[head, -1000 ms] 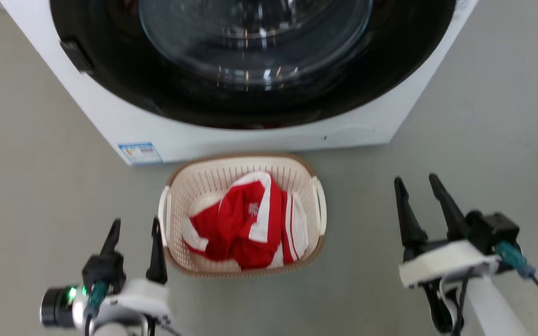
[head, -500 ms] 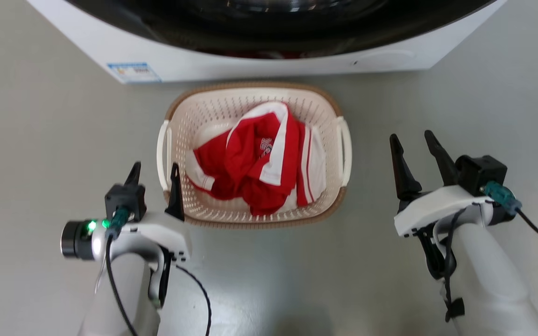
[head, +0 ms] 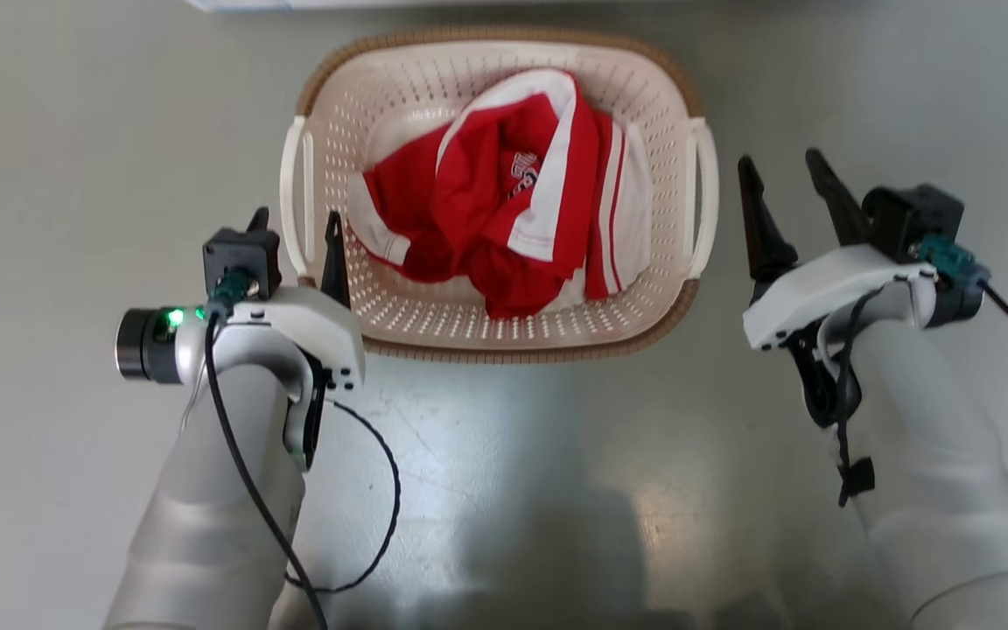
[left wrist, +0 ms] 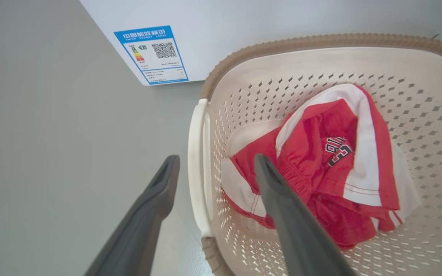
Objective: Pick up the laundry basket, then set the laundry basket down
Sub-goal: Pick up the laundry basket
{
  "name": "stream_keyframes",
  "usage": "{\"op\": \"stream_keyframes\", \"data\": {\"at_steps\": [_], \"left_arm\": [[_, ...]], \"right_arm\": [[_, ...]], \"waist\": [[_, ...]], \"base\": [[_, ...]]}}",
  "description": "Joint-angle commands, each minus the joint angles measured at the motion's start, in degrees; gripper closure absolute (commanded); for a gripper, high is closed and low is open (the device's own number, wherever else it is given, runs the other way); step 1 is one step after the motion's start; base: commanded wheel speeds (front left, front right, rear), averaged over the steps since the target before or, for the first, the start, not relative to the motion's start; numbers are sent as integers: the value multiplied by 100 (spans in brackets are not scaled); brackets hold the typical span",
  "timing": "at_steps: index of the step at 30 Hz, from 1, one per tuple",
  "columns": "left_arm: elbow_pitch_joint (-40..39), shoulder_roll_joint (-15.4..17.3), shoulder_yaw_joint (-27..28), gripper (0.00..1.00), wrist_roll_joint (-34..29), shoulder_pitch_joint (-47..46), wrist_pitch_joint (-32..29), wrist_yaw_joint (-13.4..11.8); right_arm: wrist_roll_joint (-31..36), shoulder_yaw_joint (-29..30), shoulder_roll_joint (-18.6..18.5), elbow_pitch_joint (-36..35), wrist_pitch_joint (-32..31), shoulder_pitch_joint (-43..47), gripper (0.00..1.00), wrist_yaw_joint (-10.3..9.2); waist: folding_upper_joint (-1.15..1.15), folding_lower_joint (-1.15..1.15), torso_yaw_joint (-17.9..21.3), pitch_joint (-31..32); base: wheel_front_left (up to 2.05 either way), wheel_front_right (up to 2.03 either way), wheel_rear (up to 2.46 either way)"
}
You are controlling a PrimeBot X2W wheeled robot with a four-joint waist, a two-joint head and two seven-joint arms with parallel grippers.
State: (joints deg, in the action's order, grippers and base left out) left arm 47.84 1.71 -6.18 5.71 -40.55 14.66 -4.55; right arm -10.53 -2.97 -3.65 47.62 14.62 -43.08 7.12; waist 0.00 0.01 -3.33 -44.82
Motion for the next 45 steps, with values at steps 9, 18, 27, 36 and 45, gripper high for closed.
{"op": "stream_keyframes", "data": {"at_steps": [9, 18, 27, 36, 45], "left_arm": [[547, 131, 166, 0, 74, -510, 34, -107], [834, 144, 186, 0, 61, -811, 34, -122], [1073, 134, 139, 0, 60, -1011, 34, -130], [1318, 126, 87, 0, 97, -1149, 34, -90], [1442, 120, -36, 28, 119, -1250, 34, -53]], "right_arm": [[42, -249, 78, 69, 38, -300, 0, 36], [-138, -560, 78, 249, 38, -443, 0, 36], [-495, -924, 78, 638, 38, -642, 0, 36], [-1026, -1384, 78, 1121, 38, -912, 0, 36], [-1302, -1709, 78, 1387, 38, -1064, 49, 36]], "waist": [[0, -1, -72, -603], [0, -1, -104, -784], [0, -1, -132, -906], [0, -1, -149, -963], [0, -1, -172, -979]], "base": [[0, 0, 0], [0, 0, 0], [0, 0, 0], [0, 0, 0], [0, 0, 0]]}}
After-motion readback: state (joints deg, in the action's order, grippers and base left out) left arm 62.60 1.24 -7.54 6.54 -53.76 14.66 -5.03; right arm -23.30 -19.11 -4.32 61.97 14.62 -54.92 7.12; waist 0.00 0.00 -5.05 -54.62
